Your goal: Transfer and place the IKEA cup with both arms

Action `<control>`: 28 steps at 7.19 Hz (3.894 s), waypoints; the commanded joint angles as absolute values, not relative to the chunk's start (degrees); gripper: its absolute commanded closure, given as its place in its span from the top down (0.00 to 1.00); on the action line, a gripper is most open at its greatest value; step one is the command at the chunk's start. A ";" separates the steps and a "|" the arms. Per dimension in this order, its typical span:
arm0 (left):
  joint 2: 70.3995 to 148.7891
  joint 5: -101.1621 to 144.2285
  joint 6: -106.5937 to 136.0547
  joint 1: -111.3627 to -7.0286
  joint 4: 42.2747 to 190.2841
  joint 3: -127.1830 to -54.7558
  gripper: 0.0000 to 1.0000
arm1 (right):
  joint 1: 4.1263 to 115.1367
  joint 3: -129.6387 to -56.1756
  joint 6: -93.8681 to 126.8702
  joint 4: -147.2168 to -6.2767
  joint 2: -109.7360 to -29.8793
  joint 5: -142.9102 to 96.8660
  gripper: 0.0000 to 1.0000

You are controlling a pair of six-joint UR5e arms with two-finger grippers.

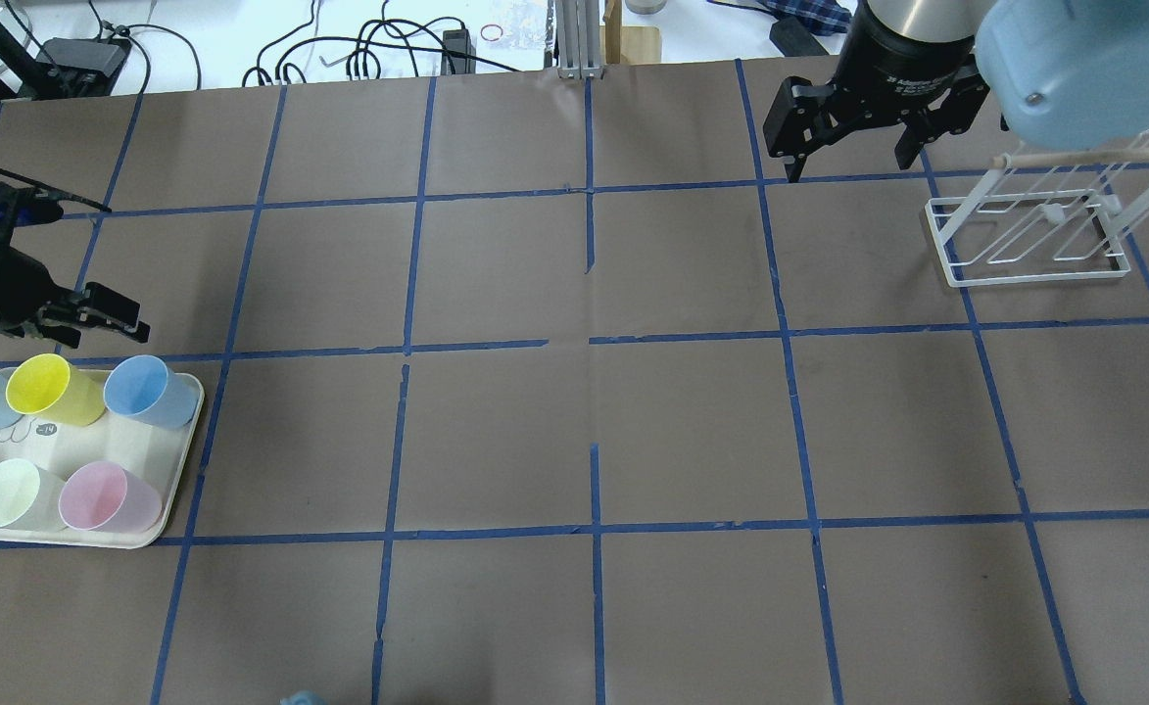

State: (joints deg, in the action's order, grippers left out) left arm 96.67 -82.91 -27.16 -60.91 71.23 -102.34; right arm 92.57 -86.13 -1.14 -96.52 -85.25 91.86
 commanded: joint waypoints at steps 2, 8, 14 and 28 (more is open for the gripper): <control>93.88 -90.21 -6.19 -79.92 79.28 -92.91 1.00 | 92.64 -86.13 -1.14 -96.50 -85.25 91.93 1.00; 90.69 -90.09 4.75 -87.73 85.67 -91.07 1.00 | 92.55 -86.49 -1.14 -96.50 -85.34 92.02 1.00; 88.77 -91.14 4.04 -87.80 89.21 -88.68 1.00 | 92.55 -86.49 -1.14 -96.50 -85.34 92.02 1.00; 88.86 -90.53 4.13 -87.80 89.03 -88.86 1.00 | 92.55 -86.57 -1.14 -96.42 -85.43 92.02 1.00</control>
State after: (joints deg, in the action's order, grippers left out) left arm 88.78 -90.55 4.07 -87.80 89.04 -88.86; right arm 92.58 -86.57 -1.14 -96.42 -85.43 92.02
